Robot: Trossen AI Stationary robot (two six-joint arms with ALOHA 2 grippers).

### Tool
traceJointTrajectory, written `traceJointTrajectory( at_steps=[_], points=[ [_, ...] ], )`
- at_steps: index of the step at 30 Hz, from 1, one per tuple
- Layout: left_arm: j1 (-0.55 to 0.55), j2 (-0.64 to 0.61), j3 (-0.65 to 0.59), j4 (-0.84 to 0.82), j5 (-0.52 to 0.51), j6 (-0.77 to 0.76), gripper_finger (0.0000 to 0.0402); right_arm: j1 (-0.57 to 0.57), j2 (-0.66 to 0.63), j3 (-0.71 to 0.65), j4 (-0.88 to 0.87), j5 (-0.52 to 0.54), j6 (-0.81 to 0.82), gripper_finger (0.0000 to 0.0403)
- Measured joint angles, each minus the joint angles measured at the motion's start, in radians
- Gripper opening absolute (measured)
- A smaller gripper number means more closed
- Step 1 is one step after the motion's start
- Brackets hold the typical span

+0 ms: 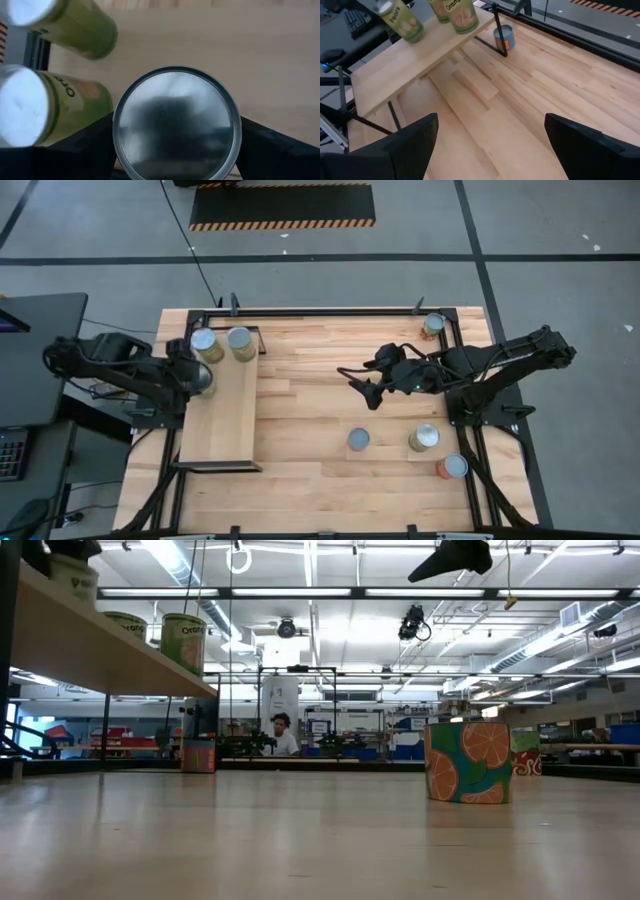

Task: Pick and place cans onto a shelf
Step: Put the left canned pears on the shelf

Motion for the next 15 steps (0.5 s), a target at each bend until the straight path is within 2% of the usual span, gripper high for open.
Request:
traceJointTrajectory(
  at_steps=[5,10,15],
  points=[
    [0.002,-0.016,-0.046,0.009,-0.035,0.043,0.0321,0.000,0.000,0.000,0.000,-0.017,0.009,0.0373],
    [0.002,-0.015,-0.046,0.016,-0.016,0.024,0.0324,0.000,0.000,0.000,0.000,-0.042,0.009,0.0373],
    [0.002,-0.014,-0.048,0.009,-0.007,0.012,0.0348,0.000,0.000,0.000,0.000,-0.045,0.029,0.0373]
  ],
)
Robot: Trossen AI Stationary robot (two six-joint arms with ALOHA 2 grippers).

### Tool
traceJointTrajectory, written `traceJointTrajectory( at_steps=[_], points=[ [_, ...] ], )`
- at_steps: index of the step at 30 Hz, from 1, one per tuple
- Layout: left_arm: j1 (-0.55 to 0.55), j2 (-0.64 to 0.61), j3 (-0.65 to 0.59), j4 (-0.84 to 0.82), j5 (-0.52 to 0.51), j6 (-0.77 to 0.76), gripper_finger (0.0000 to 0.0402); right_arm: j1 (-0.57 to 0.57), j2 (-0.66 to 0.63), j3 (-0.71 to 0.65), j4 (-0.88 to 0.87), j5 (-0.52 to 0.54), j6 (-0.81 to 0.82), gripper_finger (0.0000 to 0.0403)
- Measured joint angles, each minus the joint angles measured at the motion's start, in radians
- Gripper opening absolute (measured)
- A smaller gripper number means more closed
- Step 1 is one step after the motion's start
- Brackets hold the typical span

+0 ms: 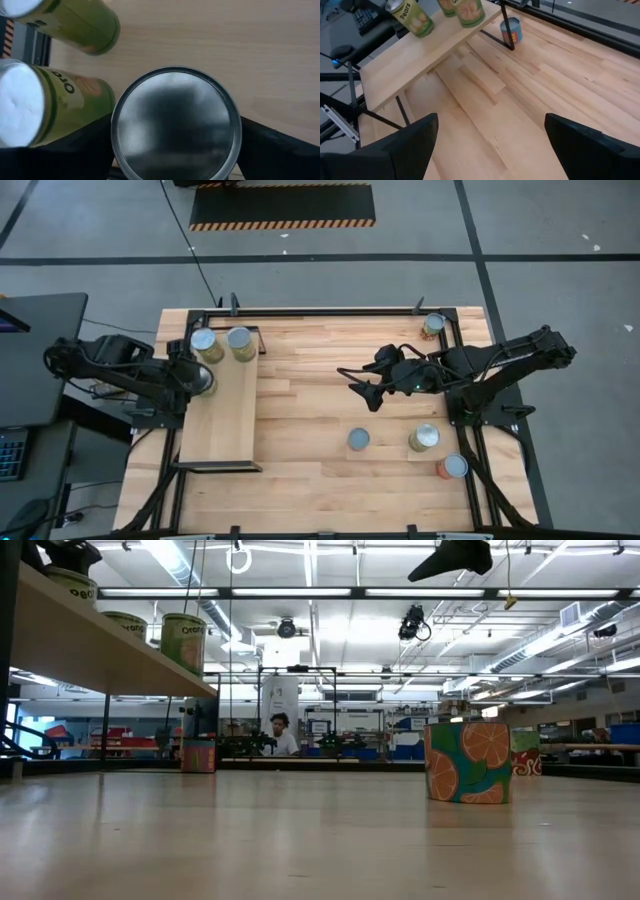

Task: Pick and place cans onto a shelf
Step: Put the left canned pears on the shelf

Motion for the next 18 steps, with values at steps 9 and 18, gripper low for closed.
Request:
traceJointTrajectory(
  at_steps=[9,18],
  points=[
    [0.000,0.003,-0.001,-0.002,0.003,-0.004,0.0356,0.000,0.000,0.000,0.000,-0.017,0.040,0.0373],
    [0.000,0.003,-0.001,-0.008,0.060,-0.058,0.0357,0.000,0.000,0.000,0.000,-0.018,0.035,0.0373]
  ],
)
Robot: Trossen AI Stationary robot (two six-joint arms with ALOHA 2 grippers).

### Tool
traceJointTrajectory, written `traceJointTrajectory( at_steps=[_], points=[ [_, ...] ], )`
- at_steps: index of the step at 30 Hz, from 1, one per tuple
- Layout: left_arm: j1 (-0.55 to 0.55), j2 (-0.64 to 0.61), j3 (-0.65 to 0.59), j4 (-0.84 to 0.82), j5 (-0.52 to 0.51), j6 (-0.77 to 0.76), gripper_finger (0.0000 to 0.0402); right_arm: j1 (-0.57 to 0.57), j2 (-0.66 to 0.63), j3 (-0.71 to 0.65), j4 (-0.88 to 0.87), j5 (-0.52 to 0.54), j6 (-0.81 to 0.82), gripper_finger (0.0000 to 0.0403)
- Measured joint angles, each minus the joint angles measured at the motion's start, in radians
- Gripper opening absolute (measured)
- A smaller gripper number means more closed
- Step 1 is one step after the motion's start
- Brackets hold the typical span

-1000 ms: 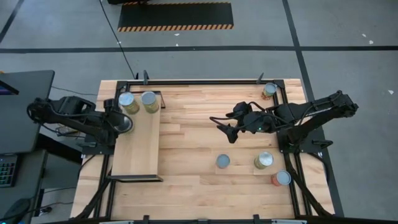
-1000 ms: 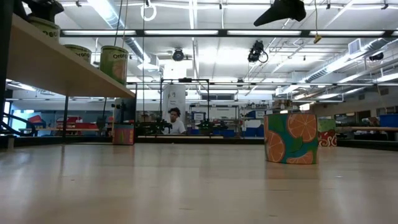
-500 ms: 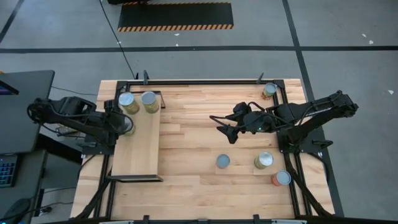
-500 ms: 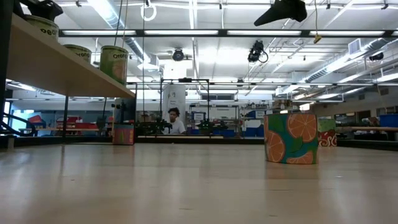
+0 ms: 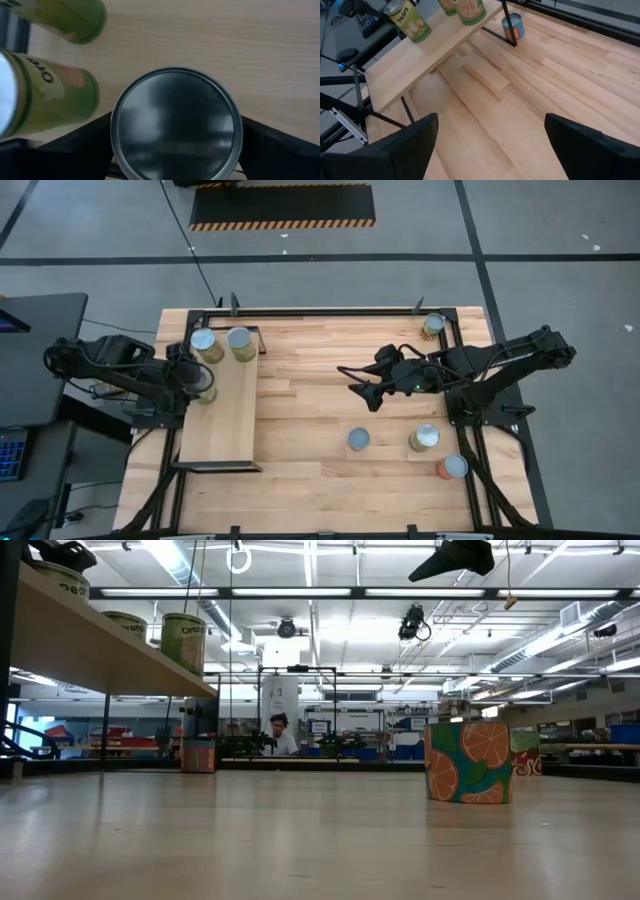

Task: Pick and place cans onto a shelf
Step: Put the left canned pears on the shelf

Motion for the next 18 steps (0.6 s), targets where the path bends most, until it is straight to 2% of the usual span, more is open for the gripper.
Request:
traceJointTrajectory(
  at_steps=[5,18],
  points=[
    [0.000,0.000,0.000,-0.003,0.033,0.005,0.0356,0.000,0.000,0.000,0.000,0.000,-0.002,0.0373],
    [0.000,0.000,0.001,-0.001,0.029,0.005,0.0354,0.000,0.000,0.000,0.006,-0.016,0.005,0.0373]
  ],
)
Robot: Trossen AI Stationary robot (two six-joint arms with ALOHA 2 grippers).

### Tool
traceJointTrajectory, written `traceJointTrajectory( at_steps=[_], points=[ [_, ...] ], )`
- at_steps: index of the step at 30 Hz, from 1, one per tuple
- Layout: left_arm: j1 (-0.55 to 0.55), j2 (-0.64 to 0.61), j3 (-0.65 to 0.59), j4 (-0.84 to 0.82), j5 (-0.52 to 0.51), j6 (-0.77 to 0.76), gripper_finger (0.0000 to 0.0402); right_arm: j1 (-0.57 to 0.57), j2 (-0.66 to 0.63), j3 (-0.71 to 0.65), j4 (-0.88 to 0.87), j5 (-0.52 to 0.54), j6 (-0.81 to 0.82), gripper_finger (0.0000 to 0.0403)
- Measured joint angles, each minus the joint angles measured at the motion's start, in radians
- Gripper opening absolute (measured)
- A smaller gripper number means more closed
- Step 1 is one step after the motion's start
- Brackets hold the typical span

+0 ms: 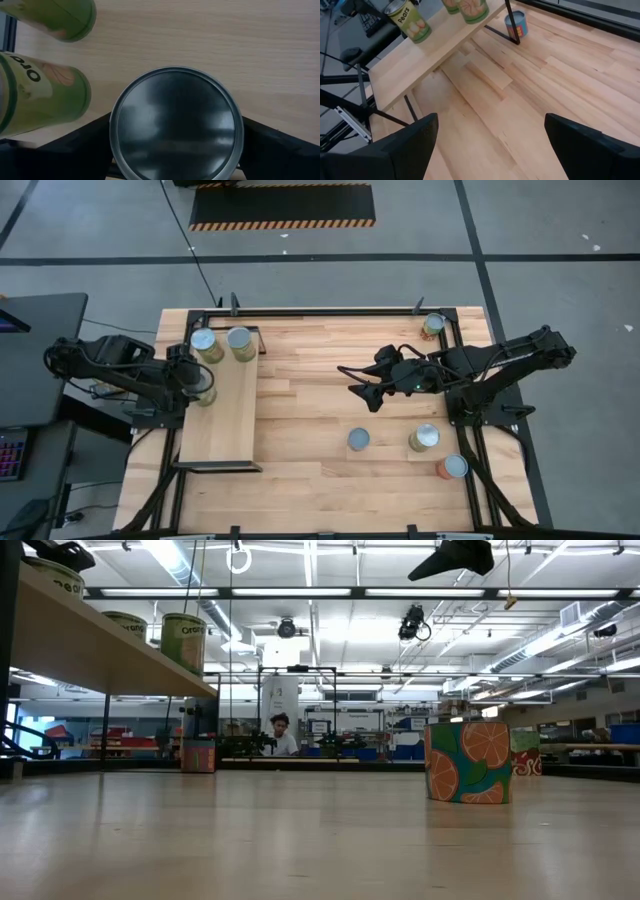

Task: Pick and place cans onto a shelf
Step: Put the left canned pears on the shelf, then put the canned pears on the shelf aligned with the other canned pears

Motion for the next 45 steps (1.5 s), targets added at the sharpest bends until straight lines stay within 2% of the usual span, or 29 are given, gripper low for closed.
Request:
traceJointTrajectory(
  at_steps=[6,14,23,32,37,42,45],
  points=[
    [0.000,-0.001,0.036,0.000,0.031,0.000,0.0353,0.000,0.000,0.000,0.027,-0.002,-0.008,0.0373],
    [0.000,0.000,0.036,0.001,0.035,0.000,0.0321,0.005,0.000,0.000,0.028,-0.007,-0.008,0.0373],
    [0.000,0.000,0.036,0.000,0.031,-0.001,0.0383,0.029,0.000,0.000,0.028,-0.008,0.000,0.0373],
    [0.000,0.000,0.091,-0.001,0.009,-0.026,0.0389,0.032,0.000,0.000,0.028,-0.008,-0.004,0.0373],
    [0.000,0.003,0.130,0.000,0.049,-0.026,0.0389,0.032,0.000,0.000,0.028,-0.008,-0.008,0.0373],
    [0.000,0.035,0.225,0.000,-0.043,-0.025,0.0389,0.032,0.000,0.000,0.028,-0.008,-0.023,0.0373],
    [0.000,0.057,0.277,0.054,-0.115,-0.024,0.0389,0.032,0.000,0.000,0.028,-0.008,-0.036,0.0373]
  ],
)
